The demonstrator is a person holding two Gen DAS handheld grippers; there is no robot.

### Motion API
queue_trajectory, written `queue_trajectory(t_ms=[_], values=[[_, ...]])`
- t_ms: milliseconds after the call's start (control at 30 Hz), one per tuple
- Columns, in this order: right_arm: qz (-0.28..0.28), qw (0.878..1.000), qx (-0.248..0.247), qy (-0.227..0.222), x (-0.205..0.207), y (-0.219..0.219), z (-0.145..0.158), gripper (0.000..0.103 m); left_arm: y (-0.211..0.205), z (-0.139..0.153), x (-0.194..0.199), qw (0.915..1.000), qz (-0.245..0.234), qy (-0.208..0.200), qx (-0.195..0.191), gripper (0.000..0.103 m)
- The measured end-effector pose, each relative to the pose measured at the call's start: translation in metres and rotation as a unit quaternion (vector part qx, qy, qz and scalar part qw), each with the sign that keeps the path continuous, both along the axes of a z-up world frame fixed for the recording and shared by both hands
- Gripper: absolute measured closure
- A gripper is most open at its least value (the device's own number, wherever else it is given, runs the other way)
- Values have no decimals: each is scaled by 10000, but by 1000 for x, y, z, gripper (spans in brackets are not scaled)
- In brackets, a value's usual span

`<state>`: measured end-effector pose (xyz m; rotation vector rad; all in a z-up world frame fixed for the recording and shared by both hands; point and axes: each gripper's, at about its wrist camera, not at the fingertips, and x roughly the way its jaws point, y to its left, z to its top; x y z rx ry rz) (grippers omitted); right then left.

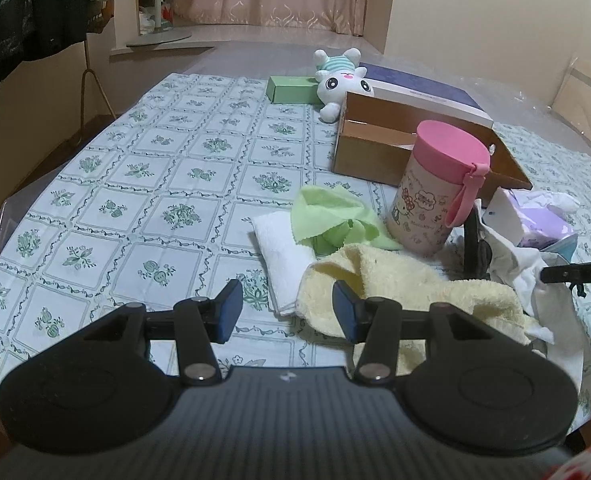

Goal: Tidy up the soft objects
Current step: 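Return the right gripper to the pile and grasp the white cloth, then grasp the white FASHION sock with the right gripper while the left grasps the purple scrunchie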

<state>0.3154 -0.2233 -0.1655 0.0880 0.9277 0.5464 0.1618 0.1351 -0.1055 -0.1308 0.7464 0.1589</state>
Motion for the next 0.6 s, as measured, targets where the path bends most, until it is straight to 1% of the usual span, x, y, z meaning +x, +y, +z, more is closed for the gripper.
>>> queue_trajectory(t_ms=[33,67,167,267,367,433,533,600], values=[[-1,10000,2,7,2,1,-2,95,0,0,-1,10000,3,0,-2,56],[7,10000,45,-28,3,1,-2,102,-1,0,-1,10000,10,-2,-3,56],[41,9989,246,-390,-6,-6,12,102,-1,1,-4,10000,16,-22,-10,56],[70,9932,674,-942,-23,-21,39,102,-2,2,-4,10000,22,-27,-14,56],[36,9833,1130,-1423,-37,-42,67,102,-4,4,-5,10000,-3,-48,-18,56],[-22,9743,1365,-1792,-49,-59,85,102,-8,6,-6,10000,-35,-76,-27,56],[51,9639,1546,-2170,-66,-75,104,102,-12,8,-7,9999,-80,-103,-40,56],[214,9615,1457,-2321,-78,-83,109,102,-15,9,-7,9999,-112,-106,-55,56]])
